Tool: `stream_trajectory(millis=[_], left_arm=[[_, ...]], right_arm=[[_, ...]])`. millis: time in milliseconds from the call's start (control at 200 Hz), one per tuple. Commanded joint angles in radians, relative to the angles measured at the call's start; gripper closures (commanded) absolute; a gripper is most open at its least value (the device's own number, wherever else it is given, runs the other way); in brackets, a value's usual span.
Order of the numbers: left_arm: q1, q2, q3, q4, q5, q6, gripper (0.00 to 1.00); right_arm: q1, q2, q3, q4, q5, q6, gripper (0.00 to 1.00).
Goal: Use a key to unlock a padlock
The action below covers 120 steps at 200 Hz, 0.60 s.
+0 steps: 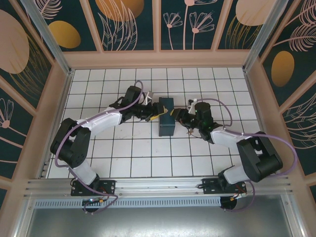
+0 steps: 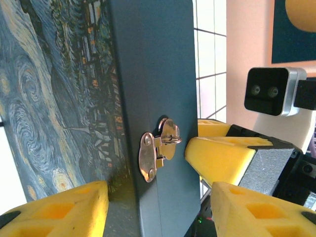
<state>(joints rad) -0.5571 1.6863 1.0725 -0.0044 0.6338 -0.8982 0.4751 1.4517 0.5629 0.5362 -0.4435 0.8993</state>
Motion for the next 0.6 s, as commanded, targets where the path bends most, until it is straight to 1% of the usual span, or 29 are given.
stream_trajectory(millis=[0,150,275,460,596], left_arm=[[0.010,-0.052,0.000,0.028,0.029,-0.006,0.44],[0.037,-0.059,0.012,-0.019,0.010,0.021,0.44],[0.055,-0.048,0.027,-0.038,-0.014,0.027,0.44],[0.062,0.004,0.080,-0.033,-0.040,0.020,0.45],[0.062,0.021,0.128,-0.004,-0.034,0.005,0.45]], right_arm=[[0.054,0.115,-0.006,0.041,-0.052,0.041,0.66],[0.066,0.241,0.064,0.090,-0.046,0.054,0.67],[0.066,0.313,0.103,0.126,-0.040,0.070,0.69],[0.066,0.354,0.120,0.093,-0.014,0.065,0.70],[0.066,0.361,0.086,0.092,-0.010,0.076,0.71]])
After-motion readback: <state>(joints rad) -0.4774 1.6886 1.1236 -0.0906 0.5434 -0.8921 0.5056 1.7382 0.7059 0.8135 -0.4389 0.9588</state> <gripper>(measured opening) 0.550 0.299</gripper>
